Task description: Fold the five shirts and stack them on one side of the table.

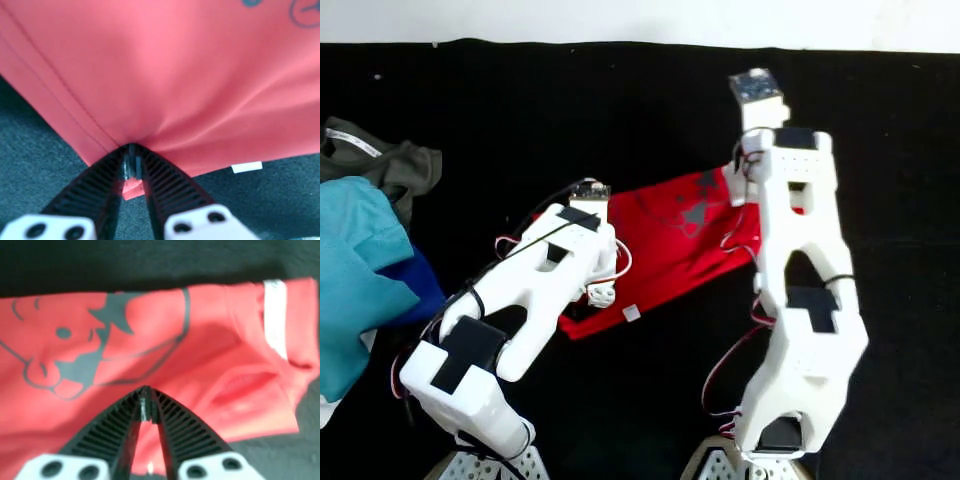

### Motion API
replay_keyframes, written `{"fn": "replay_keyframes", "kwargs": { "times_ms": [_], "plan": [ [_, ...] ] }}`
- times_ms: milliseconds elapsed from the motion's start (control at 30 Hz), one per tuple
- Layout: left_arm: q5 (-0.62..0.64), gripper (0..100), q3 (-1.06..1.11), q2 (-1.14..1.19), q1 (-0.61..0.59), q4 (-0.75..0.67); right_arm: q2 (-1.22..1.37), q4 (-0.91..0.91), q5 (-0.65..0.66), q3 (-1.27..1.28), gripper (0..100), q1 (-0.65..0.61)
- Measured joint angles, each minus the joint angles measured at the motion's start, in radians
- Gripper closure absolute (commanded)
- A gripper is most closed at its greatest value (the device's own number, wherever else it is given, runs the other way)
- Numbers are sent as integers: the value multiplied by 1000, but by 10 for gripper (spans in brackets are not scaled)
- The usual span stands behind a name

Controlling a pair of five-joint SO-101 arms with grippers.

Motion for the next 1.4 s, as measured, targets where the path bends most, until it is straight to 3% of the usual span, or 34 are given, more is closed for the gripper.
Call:
{"fn": "replay_keyframes", "kwargs": {
  "times_ms": [133, 333, 600, 867, 1067, 1400],
  "plan": [
    [0, 992, 0, 0, 0, 0, 9, 37, 0, -107, 992, 2],
    [0, 992, 0, 0, 0, 0, 8, 272, 5, -282, 992, 68],
    [0, 992, 0, 0, 0, 0, 38, 443, 146, -290, 992, 152],
    [0, 992, 0, 0, 0, 0, 281, 373, 163, -336, 992, 166],
    [0, 992, 0, 0, 0, 0, 422, 255, 163, -534, 992, 201],
    [0, 992, 0, 0, 0, 0, 554, 245, 163, -795, 992, 204]
  ]
}}
